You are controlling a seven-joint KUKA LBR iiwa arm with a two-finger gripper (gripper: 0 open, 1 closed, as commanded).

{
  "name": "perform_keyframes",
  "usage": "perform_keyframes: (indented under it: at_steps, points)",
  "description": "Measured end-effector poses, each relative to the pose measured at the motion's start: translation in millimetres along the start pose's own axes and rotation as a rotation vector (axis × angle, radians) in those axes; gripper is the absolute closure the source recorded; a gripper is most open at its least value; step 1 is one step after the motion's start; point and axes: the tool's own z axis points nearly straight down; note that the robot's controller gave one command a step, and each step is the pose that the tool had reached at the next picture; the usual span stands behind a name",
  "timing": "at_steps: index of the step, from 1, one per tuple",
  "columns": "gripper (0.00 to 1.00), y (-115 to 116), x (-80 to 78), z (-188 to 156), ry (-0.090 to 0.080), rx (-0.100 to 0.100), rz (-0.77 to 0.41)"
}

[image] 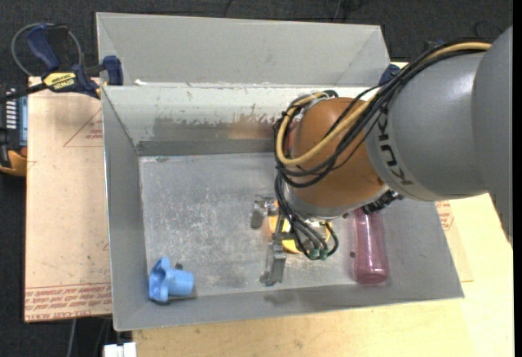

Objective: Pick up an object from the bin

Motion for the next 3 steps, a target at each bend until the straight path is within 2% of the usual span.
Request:
perform_keyframes:
  at_steps: [1,2,3]
  points:
    - [0.0,-0.5,-2.0,-4.0,-0.007,-0.001,0.004]
    - [0.0,-88.4,5.3,64.6,-0.022,0.0,-0.173]
    - [0.0,-89.8,4.3,17.2,-0.013,-0.004,0.02]
